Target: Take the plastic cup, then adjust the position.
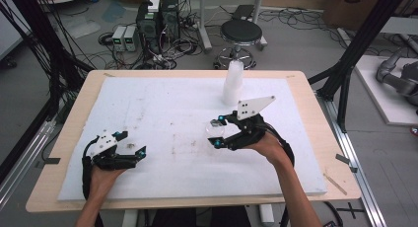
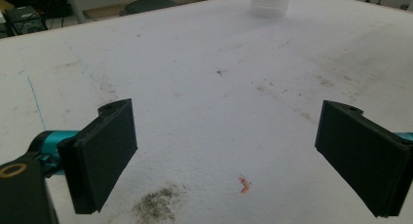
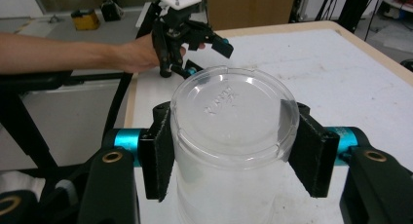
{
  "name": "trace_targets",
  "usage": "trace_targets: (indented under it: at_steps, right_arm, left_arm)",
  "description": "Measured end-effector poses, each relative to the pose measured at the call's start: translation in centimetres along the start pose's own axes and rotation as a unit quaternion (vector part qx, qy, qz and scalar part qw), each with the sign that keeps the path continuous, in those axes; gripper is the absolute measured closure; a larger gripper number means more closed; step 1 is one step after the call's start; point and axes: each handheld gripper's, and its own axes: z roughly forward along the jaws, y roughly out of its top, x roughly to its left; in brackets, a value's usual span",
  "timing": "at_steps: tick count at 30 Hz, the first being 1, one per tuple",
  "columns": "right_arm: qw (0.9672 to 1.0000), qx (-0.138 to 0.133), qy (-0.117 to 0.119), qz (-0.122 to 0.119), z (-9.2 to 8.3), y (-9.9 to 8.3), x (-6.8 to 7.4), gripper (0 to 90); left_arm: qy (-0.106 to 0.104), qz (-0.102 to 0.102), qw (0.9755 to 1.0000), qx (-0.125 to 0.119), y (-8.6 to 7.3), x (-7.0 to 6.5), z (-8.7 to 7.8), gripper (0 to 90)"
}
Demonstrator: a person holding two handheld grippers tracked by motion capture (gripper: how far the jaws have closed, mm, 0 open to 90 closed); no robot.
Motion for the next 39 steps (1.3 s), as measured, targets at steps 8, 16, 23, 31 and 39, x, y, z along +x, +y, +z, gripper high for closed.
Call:
trace_targets:
  at_steps: [8,16,23,31,39]
  right_arm:
    - [1.0,-0.001,0.001,0.0,0.2,0.0,-0.1,41.0]
    - [1.0,-0.007,-0.001,-0.005,0.4,0.1,-0.4,41.0]
    - [0.9999,-0.009,0.0,-0.006,0.2,0.4,-0.5,41.1]
    - [0.9998,-0.008,0.008,-0.018,0.1,1.8,-0.5,41.1]
    - [0.9997,-0.012,0.011,-0.021,0.0,2.7,-0.7,41.2]
  left_arm:
    - [-0.003,-0.007,1.0,-0.005,0.0,0.1,-0.1,8.0]
    - [-0.023,-0.008,0.9995,-0.019,0.5,0.5,-0.4,8.0]
    - [-0.074,0.012,0.9956,-0.056,3.0,0.9,-1.3,8.0]
    - [-0.145,0.035,0.9858,-0.077,5.5,1.1,-1.5,8.0]
    - [-0.226,0.053,0.9693,-0.082,7.8,-0.2,-0.5,7.9]
